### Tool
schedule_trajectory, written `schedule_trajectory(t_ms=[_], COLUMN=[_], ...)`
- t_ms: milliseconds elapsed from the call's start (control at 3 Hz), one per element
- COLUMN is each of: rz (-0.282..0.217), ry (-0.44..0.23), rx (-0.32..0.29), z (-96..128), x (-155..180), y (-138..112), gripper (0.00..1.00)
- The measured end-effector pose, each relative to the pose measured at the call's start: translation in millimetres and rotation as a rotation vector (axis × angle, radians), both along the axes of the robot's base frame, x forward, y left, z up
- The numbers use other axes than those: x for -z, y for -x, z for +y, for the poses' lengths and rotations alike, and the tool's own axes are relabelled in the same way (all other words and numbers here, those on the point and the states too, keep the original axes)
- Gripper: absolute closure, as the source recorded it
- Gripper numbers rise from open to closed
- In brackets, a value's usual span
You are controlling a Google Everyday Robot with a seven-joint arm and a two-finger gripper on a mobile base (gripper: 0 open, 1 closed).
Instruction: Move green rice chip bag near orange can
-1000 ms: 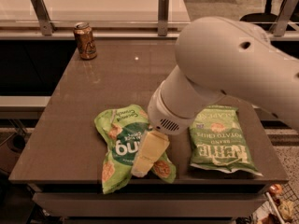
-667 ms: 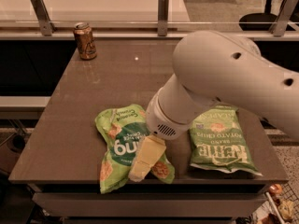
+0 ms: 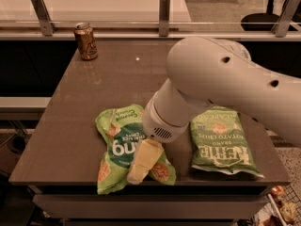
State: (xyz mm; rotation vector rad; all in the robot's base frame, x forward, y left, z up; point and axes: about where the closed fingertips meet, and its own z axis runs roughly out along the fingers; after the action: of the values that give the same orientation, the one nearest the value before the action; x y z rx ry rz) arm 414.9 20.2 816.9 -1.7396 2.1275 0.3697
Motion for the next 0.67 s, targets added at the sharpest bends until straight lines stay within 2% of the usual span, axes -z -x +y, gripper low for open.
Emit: schedule_trajectory(t_ms=[667], rz=[-0.004], ry=[0.002], rx=[-0.002], z=[0.8], x=[-2.9], y=[0.9], gripper=[0.64])
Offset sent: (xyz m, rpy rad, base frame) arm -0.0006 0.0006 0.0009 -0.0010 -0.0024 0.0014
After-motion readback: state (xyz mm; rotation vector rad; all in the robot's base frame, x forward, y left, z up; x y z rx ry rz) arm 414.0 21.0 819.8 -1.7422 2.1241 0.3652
